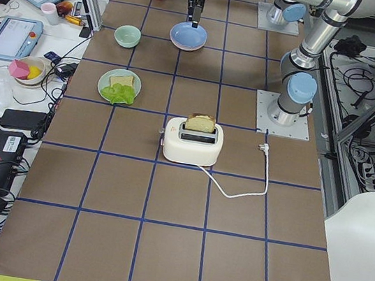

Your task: Stack three plates with pink and blue

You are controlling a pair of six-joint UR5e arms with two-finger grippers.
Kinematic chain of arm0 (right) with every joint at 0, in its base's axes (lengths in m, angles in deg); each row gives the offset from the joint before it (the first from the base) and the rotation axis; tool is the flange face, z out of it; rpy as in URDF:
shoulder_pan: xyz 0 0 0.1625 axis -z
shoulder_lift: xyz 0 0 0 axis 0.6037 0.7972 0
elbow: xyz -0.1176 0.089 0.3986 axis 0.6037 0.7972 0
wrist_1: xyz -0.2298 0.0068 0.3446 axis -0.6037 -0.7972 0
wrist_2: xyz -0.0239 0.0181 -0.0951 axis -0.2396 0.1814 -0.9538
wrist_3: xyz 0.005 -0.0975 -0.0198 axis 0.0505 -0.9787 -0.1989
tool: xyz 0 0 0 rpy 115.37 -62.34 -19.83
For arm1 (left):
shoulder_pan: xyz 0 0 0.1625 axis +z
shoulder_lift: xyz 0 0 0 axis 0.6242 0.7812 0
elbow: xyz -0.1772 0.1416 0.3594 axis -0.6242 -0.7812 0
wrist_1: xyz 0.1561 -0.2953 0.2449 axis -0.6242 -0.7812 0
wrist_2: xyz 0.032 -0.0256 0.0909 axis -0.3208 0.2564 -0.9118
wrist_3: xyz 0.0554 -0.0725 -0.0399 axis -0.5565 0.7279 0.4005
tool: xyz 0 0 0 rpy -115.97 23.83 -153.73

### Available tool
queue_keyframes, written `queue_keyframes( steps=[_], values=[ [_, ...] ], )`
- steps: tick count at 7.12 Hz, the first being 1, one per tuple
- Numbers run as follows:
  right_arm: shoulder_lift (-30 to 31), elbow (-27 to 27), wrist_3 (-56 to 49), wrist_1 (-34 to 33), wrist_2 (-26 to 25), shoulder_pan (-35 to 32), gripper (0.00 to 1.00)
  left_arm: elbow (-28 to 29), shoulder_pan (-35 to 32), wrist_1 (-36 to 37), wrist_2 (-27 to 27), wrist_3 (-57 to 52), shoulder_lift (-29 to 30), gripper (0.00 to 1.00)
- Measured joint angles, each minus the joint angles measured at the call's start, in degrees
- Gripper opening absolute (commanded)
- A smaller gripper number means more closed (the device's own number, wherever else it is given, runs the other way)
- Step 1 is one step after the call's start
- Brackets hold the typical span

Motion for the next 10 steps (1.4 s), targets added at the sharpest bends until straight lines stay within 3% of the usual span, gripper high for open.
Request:
queue_keyframes(
  steps=[1, 4, 5, 6, 8, 10],
  values=[
    [1.3, 3.1, -0.1, 3.9, -2.0, 0.3, 1.0, 0.1, 0.0, 0.0, 0.1, 0.0, -0.1, 1.0],
    [8.0, 17.5, -2.0, 24.6, -9.1, 3.5, 1.0, 0.2, 0.1, 0.2, 0.4, 0.0, 0.0, 1.0],
    [10.9, 19.7, -4.2, 30.2, -11.3, 5.5, 1.0, 0.3, 0.1, 0.2, 0.4, 0.1, 0.0, 1.0],
    [15.0, 18.4, -5.5, 33.6, -12.3, 7.1, 1.0, 0.4, 0.1, 0.3, 0.4, 0.0, 0.0, 1.0],
    [22.8, 12.0, -5.9, 32.4, -12.7, 8.0, 1.0, 0.4, 0.1, 0.6, 0.4, -0.1, 0.3, 1.0],
    [24.1, 12.7, -5.5, 31.3, -12.7, 8.0, 1.0, 0.0, 0.1, 2.4, 0.3, -0.1, 1.4, 1.0]
  ],
)
